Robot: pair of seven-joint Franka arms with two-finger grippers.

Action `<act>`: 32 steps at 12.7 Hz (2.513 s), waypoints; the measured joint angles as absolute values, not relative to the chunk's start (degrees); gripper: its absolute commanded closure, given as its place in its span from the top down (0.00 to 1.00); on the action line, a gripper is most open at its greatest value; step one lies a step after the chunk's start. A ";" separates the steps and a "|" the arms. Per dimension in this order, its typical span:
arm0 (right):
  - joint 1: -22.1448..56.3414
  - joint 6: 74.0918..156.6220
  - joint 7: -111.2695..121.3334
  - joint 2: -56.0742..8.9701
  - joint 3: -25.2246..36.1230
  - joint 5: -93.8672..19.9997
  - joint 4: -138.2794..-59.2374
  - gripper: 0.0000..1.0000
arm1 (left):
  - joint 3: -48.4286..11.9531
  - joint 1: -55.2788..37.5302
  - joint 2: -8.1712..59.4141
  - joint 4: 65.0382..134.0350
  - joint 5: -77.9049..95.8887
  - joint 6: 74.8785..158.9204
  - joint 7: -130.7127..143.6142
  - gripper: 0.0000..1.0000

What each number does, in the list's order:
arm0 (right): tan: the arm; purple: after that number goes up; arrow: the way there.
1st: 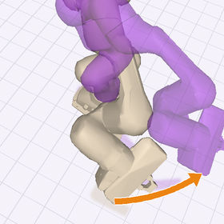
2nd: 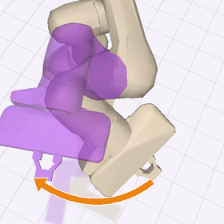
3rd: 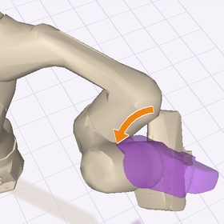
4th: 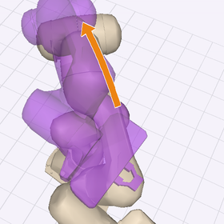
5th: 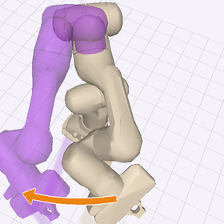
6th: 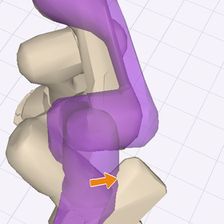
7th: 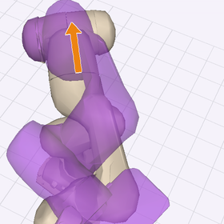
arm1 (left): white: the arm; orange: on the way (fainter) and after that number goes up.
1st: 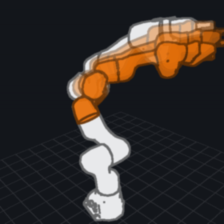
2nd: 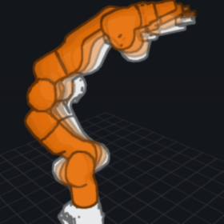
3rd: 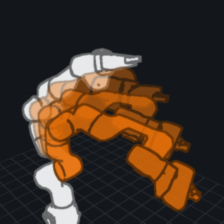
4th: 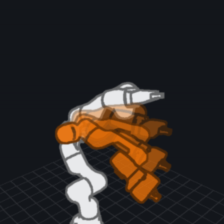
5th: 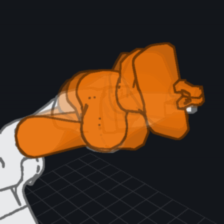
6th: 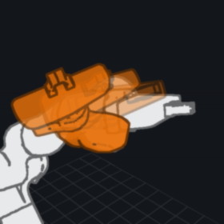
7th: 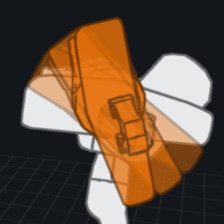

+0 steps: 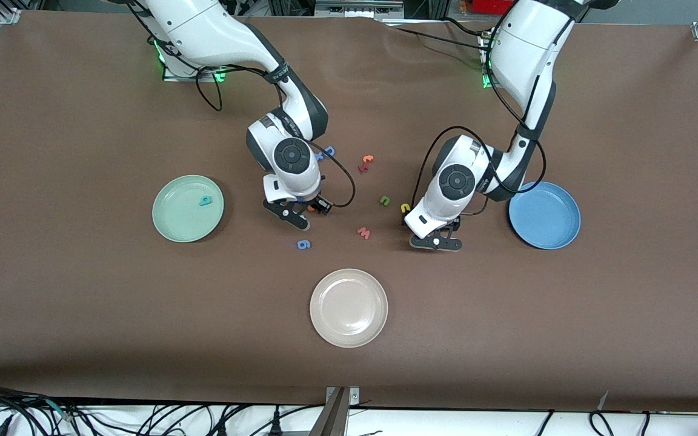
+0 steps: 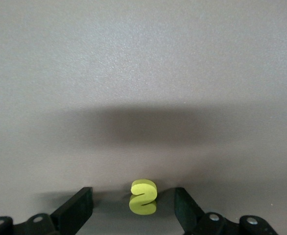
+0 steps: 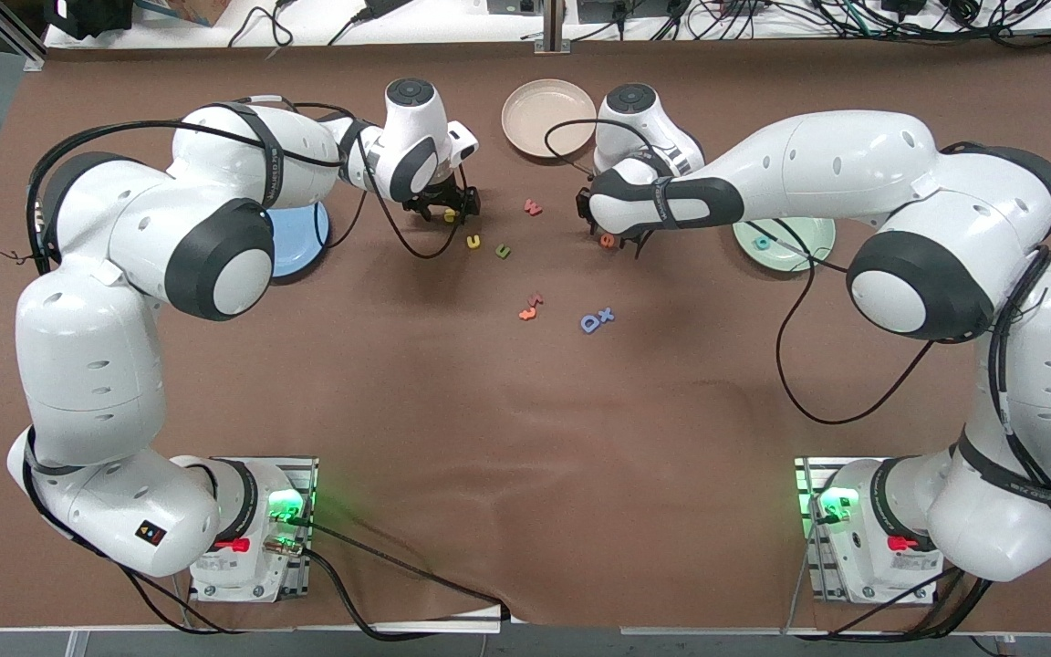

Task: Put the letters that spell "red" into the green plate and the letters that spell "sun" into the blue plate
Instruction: 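Grasp the orange e with the right gripper while the left gripper lifts 2, then place the orange e on the green plate while the left places 2 on blue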

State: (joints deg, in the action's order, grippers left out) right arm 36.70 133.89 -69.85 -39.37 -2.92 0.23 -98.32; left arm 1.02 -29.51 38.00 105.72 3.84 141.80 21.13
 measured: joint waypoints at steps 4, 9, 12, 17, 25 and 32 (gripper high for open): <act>36.76 133.98 -69.85 -40.17 -2.90 0.24 -98.28 0.39 | 1.08 -29.52 37.53 105.94 3.84 141.79 21.13 0.57; 36.85 134.08 -69.85 -40.12 -2.89 0.25 -97.99 0.09 | 1.19 -29.52 36.80 106.15 3.84 141.78 21.13 0.35; 36.84 132.32 -69.68 -39.30 -2.37 0.28 -96.97 0.09 | 1.35 -29.53 36.71 106.18 3.84 141.73 21.13 0.17; 36.78 119.57 -63.54 -32.91 1.67 0.32 -96.18 0.09 | 3.22 -29.55 36.59 106.13 3.84 141.93 18.22 0.05; 35.94 115.48 -29.23 -25.54 20.60 0.26 -106.54 0.11 | 6.51 -23.91 28.64 106.61 3.84 131.79 2.86 0.07; 34.50 135.74 -16.81 -24.58 26.46 0.22 -125.14 0.12 | 8.91 -13.36 21.33 116.17 3.84 130.35 -20.79 0.08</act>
State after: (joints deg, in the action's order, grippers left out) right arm 34.50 135.74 -16.81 -24.58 26.46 0.22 -125.14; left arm 8.91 -13.36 21.33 116.17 3.84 130.35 -20.79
